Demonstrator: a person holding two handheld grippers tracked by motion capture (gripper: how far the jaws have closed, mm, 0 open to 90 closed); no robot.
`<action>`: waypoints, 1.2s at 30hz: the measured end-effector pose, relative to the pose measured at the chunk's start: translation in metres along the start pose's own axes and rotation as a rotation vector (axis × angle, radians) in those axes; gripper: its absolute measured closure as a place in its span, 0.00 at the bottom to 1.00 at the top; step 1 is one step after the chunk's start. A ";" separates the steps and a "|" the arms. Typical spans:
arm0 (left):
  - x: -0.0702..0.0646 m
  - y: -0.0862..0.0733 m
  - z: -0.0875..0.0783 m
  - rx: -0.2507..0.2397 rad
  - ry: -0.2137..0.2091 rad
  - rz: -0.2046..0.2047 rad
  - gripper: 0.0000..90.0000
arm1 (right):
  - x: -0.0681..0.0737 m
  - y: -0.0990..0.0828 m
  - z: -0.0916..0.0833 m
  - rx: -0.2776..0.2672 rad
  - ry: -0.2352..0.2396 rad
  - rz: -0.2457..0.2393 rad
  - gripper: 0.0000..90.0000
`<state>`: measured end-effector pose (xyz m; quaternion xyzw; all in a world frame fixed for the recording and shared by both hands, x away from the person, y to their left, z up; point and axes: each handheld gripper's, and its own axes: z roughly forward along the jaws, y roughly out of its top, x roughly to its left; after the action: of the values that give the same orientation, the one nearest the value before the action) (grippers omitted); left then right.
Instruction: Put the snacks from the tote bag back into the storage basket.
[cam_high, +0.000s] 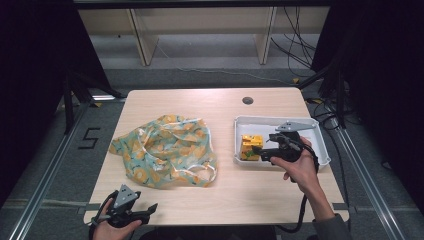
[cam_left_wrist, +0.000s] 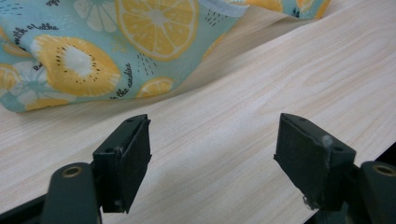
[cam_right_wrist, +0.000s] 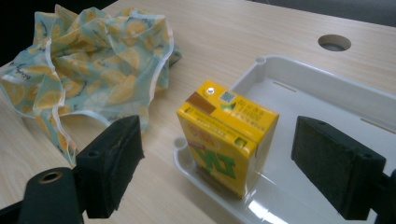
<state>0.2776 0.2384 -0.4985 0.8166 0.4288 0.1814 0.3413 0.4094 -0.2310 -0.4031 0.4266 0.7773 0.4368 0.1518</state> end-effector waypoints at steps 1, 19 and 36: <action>0.000 0.000 0.000 0.001 0.000 0.001 0.29 | 0.001 -0.002 -0.001 0.013 0.011 0.006 0.19; -0.001 -0.001 0.001 -0.013 -0.014 -0.006 0.28 | 0.004 -0.029 -0.006 0.016 0.005 0.000 0.19; -0.003 -0.001 0.003 -0.026 -0.004 -0.025 0.28 | 0.013 -0.062 -0.003 0.022 0.041 -0.008 0.19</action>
<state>0.2771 0.2345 -0.5011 0.8068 0.4360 0.1813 0.3550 0.3670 -0.2380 -0.4500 0.4160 0.7866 0.4364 0.1331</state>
